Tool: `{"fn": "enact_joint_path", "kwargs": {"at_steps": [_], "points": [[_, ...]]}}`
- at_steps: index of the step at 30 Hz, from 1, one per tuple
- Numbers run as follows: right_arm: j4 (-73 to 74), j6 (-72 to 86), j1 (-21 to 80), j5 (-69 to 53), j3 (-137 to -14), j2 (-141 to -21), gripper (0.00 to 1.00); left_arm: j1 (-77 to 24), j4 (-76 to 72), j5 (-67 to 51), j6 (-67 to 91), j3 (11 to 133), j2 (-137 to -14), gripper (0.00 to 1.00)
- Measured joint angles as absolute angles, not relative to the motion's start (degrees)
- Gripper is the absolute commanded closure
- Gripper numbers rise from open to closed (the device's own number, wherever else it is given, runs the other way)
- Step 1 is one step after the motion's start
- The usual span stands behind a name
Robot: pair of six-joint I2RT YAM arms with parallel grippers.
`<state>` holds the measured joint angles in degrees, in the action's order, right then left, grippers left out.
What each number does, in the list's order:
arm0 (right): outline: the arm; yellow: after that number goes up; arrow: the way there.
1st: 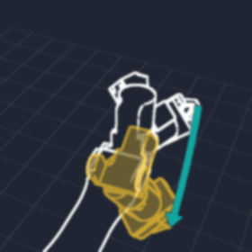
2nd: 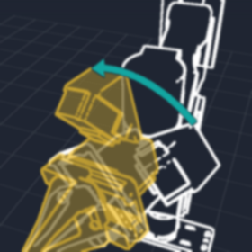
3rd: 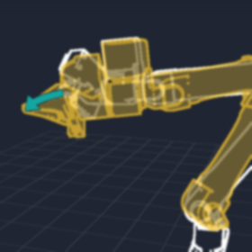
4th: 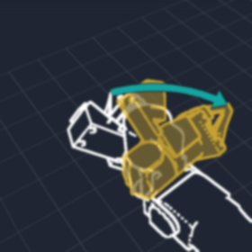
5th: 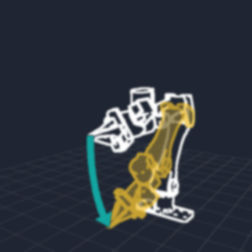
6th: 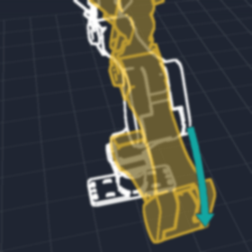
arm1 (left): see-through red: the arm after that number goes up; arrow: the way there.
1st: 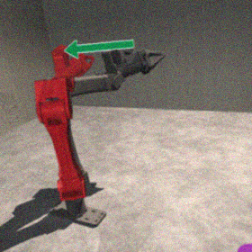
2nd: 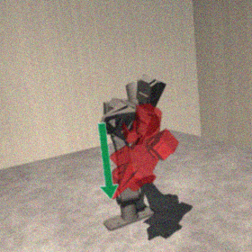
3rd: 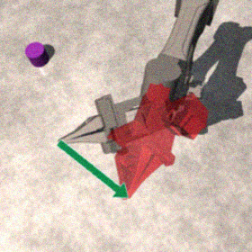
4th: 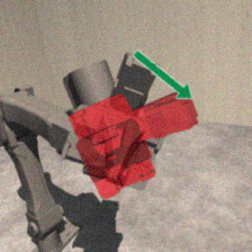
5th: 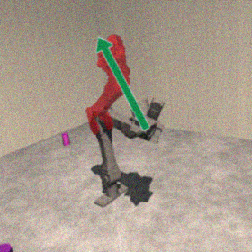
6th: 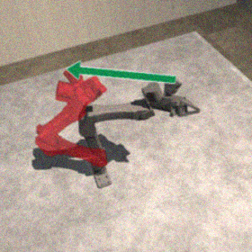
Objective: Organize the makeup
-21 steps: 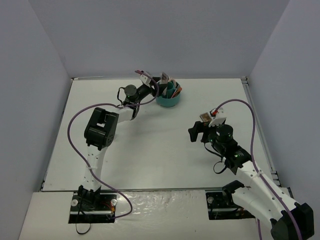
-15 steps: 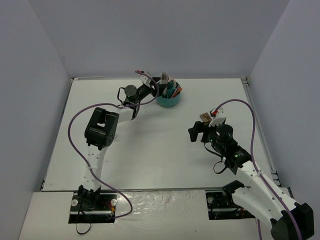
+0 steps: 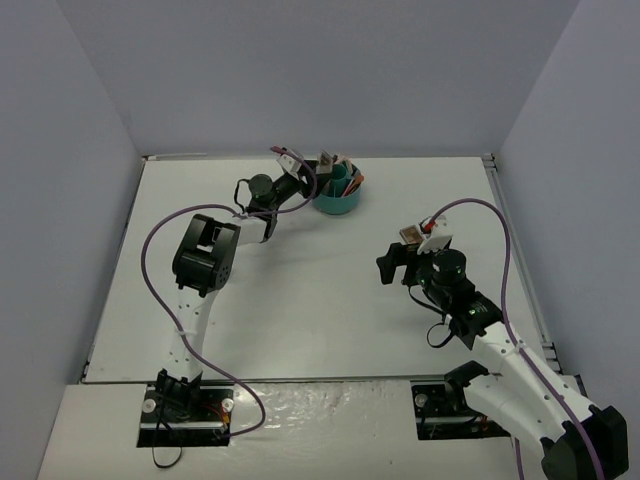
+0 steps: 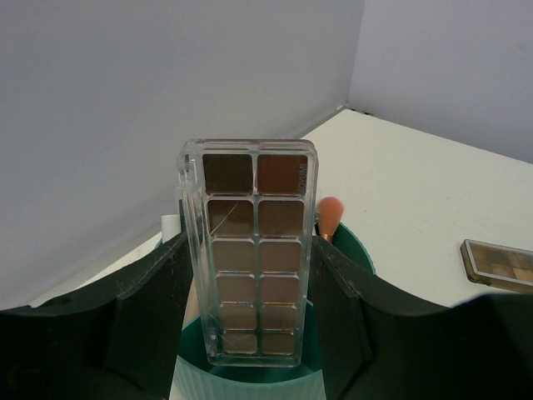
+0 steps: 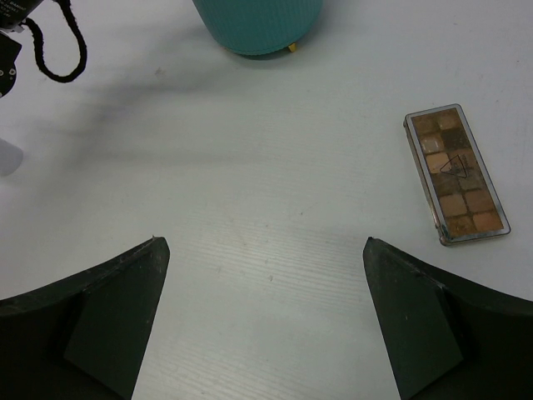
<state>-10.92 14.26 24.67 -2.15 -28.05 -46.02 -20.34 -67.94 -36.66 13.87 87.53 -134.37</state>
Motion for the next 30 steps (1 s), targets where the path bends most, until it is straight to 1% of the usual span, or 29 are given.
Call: {"fn": "enact_joint_path", "kwargs": {"at_steps": [6, 16, 19, 24, 30], "points": [[-10.9, 14.3, 24.7, -2.2, -28.1, -46.0, 0.00, -20.1, -68.4, -36.7, 13.9, 87.5, -134.4, 0.54], [-10.9, 14.0, 24.7, -2.2, -28.1, -46.1, 0.00, -19.9, -69.0, -37.7, 14.0, 88.4, -135.4, 0.47], [-10.9, 14.0, 24.7, -2.2, -28.1, -46.1, 0.00, -19.8, -69.3, -37.8, 14.1, 88.9, -136.1, 0.42], [-10.9, 14.0, 24.7, -2.2, -28.1, -46.4, 0.00, -19.7, -69.6, -38.0, 14.5, 89.3, -136.6, 0.36], [-10.9, 13.9, 24.7, -2.2, -28.1, -46.6, 0.00, -19.6, -69.8, -38.5, 15.2, 90.1, -136.8, 0.34]]}}
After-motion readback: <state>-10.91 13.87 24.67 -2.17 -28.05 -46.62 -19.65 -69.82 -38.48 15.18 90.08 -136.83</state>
